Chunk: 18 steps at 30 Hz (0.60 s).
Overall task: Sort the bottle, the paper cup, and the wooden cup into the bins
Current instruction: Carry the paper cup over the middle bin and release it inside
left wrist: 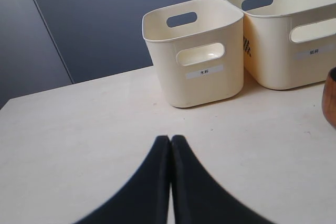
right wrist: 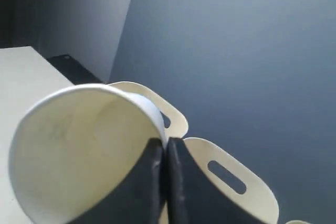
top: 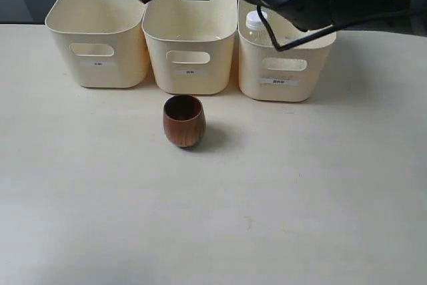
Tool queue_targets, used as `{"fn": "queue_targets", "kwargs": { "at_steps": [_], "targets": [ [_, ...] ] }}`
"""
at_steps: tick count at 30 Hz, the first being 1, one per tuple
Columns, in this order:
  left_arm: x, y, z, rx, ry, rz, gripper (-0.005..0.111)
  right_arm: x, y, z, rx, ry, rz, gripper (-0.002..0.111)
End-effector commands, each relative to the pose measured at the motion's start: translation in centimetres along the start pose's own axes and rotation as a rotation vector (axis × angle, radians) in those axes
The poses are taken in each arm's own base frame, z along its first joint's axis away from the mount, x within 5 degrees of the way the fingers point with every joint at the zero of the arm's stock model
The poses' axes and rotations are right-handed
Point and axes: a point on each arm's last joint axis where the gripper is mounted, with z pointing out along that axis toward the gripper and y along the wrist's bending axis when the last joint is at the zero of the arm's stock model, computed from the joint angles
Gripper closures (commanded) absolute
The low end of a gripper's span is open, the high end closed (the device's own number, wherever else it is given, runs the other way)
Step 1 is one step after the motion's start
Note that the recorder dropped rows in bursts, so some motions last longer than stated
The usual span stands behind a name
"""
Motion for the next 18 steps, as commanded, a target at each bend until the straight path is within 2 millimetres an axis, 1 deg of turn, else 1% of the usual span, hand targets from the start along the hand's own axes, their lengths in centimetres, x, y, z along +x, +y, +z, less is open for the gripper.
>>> {"fn": "queue_targets", "kwargs": {
  "at_steps": [1, 4, 6, 8, 13, 18],
  "targets": [
    [0.0, 0.0, 0.0, 0.006, -0.01, -0.001, 0.107, 0.6, -3.0, 1.3, 0.017, 0.055, 0.13, 0.109],
    [0.0, 0.0, 0.0, 0.006, -0.01, -0.001, 0.107, 1.3, -4.4, 2.4, -0.056, 0.115, 0.198, 0.109],
    [0.0, 0.0, 0.0, 0.006, -0.01, -0.001, 0.107, 2.4, -5.8, 3.7, -0.053, 0.147, 0.268, 0.109],
    [0.0, 0.0, 0.0, 0.006, -0.01, -0.001, 0.107, 3.0, -6.6, 4.4, -0.038, 0.156, 0.305, 0.109],
    [0.0, 0.0, 0.0, 0.006, -0.01, -0.001, 0.107, 5.4, -7.5, 6.1, -0.065, 0.219, 0.325, 0.109],
    [0.0, 0.0, 0.0, 0.006, -0.01, -0.001, 0.107, 8.1, -7.9, 7.9, -0.108, 0.292, 0.376, 0.109]
  ]
}}
